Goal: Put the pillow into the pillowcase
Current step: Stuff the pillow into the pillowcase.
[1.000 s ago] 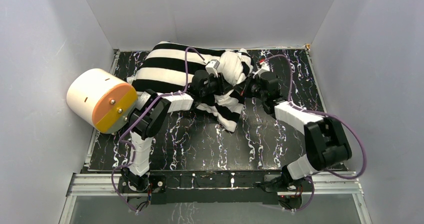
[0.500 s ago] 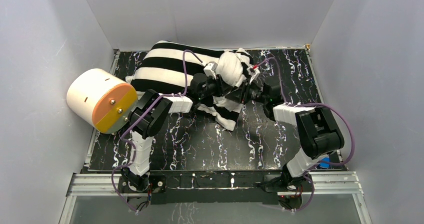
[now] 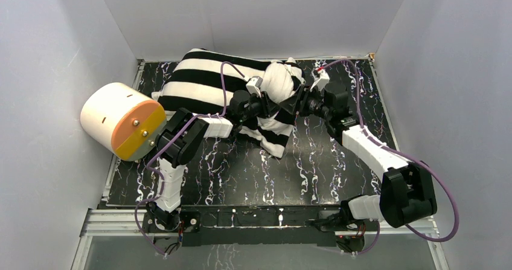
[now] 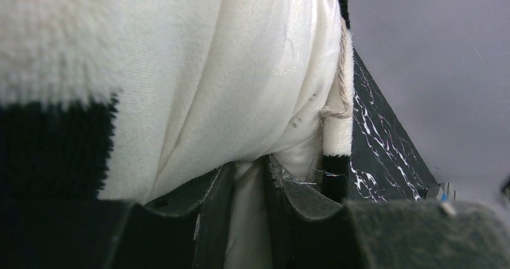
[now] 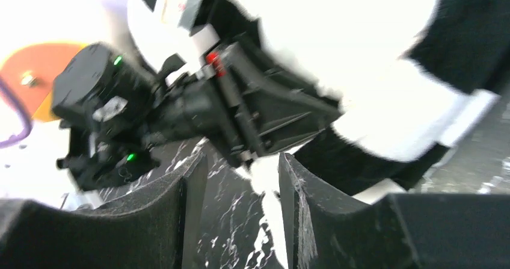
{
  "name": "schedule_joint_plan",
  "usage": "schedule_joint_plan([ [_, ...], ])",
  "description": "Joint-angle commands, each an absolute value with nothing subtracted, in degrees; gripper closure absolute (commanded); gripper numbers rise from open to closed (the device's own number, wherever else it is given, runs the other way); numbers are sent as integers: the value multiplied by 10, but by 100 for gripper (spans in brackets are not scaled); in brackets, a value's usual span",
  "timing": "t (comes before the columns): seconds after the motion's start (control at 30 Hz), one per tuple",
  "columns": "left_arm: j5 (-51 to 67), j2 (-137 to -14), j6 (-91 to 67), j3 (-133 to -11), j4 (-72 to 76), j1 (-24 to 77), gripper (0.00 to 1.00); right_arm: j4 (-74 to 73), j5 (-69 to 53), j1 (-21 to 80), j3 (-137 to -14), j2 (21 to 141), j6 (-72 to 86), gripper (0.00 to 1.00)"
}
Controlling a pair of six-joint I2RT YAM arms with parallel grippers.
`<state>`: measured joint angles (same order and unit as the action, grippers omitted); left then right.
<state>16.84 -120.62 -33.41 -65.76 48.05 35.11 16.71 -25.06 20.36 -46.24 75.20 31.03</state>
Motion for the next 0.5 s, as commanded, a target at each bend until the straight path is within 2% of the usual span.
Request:
schedule_joint_plan([
  [0.0,122,-1273,-330,-589,275,330,73,4,-89,204,-540,764,279,45],
  [0.2,141,-1268,-342,-585,286,330,73,-58,23,205,-611,817,285,46],
  [0.47,141,-1267,-343,-578,288,331,73,-92,61,205,-731,921,259,50],
])
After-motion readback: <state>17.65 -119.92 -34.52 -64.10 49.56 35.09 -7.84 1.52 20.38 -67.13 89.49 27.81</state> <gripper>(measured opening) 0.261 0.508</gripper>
